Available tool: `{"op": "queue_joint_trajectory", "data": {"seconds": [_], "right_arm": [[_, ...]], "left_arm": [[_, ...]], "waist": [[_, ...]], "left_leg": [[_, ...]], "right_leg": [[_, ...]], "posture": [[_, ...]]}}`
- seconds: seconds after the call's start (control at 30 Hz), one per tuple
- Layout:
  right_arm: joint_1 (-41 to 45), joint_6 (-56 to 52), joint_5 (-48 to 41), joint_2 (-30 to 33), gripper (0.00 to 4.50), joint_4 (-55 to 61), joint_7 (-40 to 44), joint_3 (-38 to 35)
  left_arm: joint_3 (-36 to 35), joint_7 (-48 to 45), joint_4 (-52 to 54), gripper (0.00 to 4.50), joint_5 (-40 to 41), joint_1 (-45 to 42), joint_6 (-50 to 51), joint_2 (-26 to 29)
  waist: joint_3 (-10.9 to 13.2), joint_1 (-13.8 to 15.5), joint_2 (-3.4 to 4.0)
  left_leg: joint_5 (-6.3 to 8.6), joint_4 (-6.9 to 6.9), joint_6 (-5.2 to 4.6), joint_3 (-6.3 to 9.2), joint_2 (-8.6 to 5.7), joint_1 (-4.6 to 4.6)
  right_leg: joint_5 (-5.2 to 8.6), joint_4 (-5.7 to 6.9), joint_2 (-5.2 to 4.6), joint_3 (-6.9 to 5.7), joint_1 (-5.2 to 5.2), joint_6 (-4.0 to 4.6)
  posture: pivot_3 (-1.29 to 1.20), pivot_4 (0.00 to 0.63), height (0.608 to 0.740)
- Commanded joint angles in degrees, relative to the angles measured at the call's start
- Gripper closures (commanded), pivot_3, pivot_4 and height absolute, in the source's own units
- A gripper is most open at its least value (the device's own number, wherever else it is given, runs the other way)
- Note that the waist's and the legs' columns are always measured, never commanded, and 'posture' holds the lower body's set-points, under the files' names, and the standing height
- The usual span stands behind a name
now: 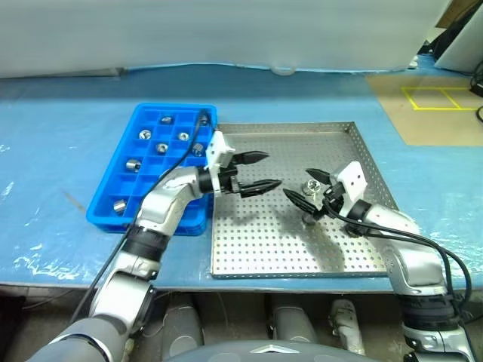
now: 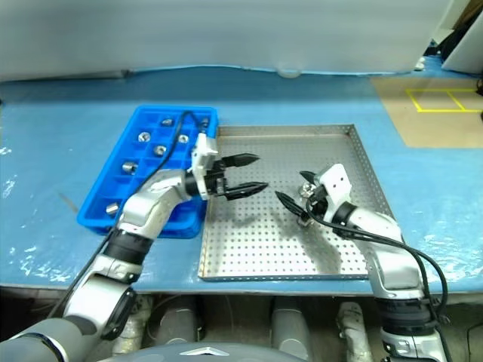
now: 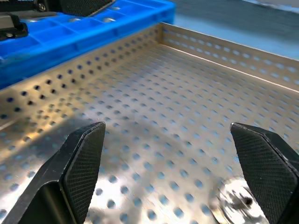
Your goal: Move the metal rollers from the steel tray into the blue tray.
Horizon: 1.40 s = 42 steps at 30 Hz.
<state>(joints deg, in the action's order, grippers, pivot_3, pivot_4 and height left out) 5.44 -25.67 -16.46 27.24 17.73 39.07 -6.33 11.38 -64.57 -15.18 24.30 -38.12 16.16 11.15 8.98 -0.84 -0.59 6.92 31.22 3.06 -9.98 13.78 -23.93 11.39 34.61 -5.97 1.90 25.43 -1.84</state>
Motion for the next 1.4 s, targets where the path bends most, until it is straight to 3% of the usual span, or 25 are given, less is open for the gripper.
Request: {"op": "queue_joint_trajectory", "data": {"seconds": [0.03, 0.3, 0.43, 0.53, 0.77, 0.87, 1.1, 1.4], "right_arm": [[-3.9, -1.8, -1.6, 1.9, 0.00, 6.7, -2.6, -5.4], [-12.4, -4.5, -3.6, 3.7, 0.00, 13.1, -5.5, -12.3], [-15.6, -5.4, -4.3, 4.0, 0.00, 15.8, -6.4, -14.2], [-17.9, -6.0, -4.8, 4.1, 0.00, 18.0, -7.3, -16.1], [-22.6, -5.5, -4.5, 2.7, 0.00, 21.1, -10.2, -17.7], [-23.0, -5.4, -4.6, 2.3, 0.00, 21.5, -11.0, -17.3], [-20.8, -5.0, -3.5, 3.0, 0.00, 20.0, -12.2, -15.5], [-20.3, -4.6, -2.8, 2.4, 0.00, 20.1, -12.9, -14.8]], "left_arm": [[5.2, -7.7, -9.4, 0.14, -4.8, -4.9, -2.1, 0.3], [5.7, -3.8, -35.3, 0.14, -14.1, -17.9, -16.4, -10.3], [3.8, -3.8, -42.0, 0.14, -14.9, -21.5, -19.6, -15.4], [3.6, -4.1, -45.3, 0.14, -16.3, -22.5, -20.9, -17.3], [1.4, 6.7, -50.8, 0.14, -20.4, -24.1, -26.1, -19.4], [-0.5, 1.3, -49.9, 0.14, -18.5, -23.6, -24.0, -20.4], [2.3, -7.2, -48.6, 0.14, -22.0, -21.4, -25.8, -19.1], [5.4, -3.7, -50.1, 0.14, -28.8, -20.0, -29.6, -17.8]], "waist": [[0.0, -0.2, 0.05], [0.0, -0.2, 0.05], [-0.1, -1.3, 0.09], [-0.1, -2.0, 0.11], [-0.1, -4.3, 0.15], [-0.1, -5.1, 0.15], [-0.1, -6.7, 0.16], [-0.1, -8.2, 0.17]], "left_leg": [[0.04, -0.04, -0.04, -0.02, 0.00, 0.02], [0.32, 0.42, -0.44, -0.12, -0.11, 0.01], [0.46, 0.66, -0.65, -0.12, -0.13, -0.04], [0.55, 0.75, -0.79, -0.12, -0.12, -0.11], [0.75, 0.86, -0.89, -0.13, -0.12, -0.24], [0.84, 1.03, -0.93, -0.12, -0.15, -0.37], [0.85, 1.03, -0.95, -0.12, -0.16, -0.42], [0.92, 1.07, -1.04, -0.12, -0.17, -0.50]], "right_leg": [[0.03, -0.03, 0.00, 0.00, -0.01, 0.00], [-0.01, -0.48, -0.26, -0.03, -0.49, -0.09], [0.07, -0.85, -0.32, -0.02, -0.68, -0.47], [-0.12, -0.86, -0.32, -0.03, -0.67, -0.21], [-0.08, -0.98, -0.32, -0.05, -0.62, -0.26], [0.14, -1.00, -0.37, -0.05, -0.62, -0.64], [0.15, -1.05, -0.40, -0.07, -0.62, -0.65], [-0.03, -1.10, -0.44, -0.14, -0.62, -0.36]], "posture": [[-0.46, 0.150, 0.740], [-0.53, 0.150, 0.740], [-0.61, 0.150, 0.740], [-0.63, 0.150, 0.740], [-0.69, 0.150, 0.740], [-0.69, 0.150, 0.740], [-0.69, 0.150, 0.740], [-0.69, 0.150, 0.740]]}}
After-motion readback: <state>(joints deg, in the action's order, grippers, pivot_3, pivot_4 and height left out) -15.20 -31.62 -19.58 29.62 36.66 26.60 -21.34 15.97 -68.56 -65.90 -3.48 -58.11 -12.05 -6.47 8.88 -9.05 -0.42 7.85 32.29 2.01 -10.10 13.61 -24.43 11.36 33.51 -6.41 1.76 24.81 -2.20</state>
